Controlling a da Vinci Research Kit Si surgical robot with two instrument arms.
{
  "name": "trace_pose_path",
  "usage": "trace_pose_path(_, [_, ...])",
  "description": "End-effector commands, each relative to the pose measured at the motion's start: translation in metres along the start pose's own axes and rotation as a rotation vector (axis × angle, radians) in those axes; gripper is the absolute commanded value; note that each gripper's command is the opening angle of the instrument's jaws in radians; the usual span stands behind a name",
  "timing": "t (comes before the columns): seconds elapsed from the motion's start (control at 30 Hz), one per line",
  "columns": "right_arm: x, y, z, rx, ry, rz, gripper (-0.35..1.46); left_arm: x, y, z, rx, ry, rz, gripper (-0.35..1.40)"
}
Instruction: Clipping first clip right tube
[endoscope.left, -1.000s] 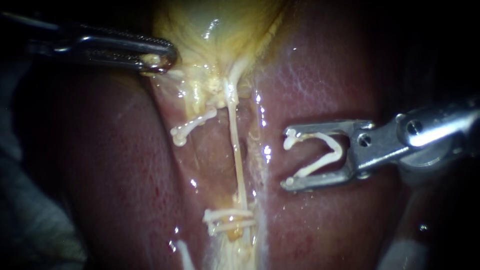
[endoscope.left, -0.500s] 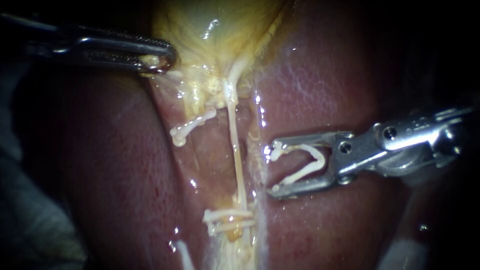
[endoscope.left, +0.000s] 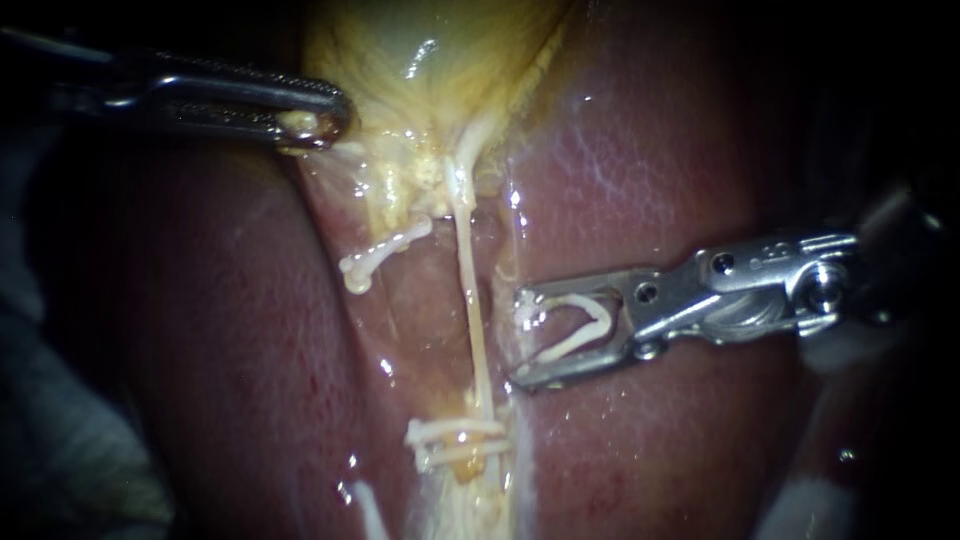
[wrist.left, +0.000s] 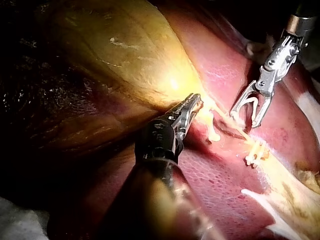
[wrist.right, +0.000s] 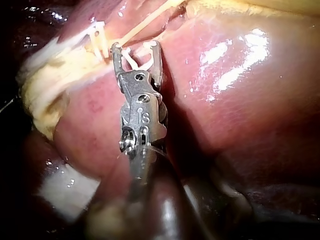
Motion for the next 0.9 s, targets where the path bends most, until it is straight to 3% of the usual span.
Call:
trace_pose_path(0.03, [-0.0001, 0.0000, 0.0004, 0.000, 0.004, 0.007, 0.45, 0.0000, 0.0000, 0.0000, 0.000, 0.000, 0.000, -0.35])
trace_pose_path(0.37, [-0.0001, 0.0002, 0.0031, 0.041, 0.060, 0.052, 0.45, -0.0001, 0.0000, 0.0002, 0.001, 0.000, 0.000, -0.35])
trace_pose_path(0.9, [0.0003, -0.0007, 0.0061, 0.144, 0.079, 0.073, 0.45, -0.0001, 0.0000, 0.0003, 0.002, 0.001, 0.000, -0.35])
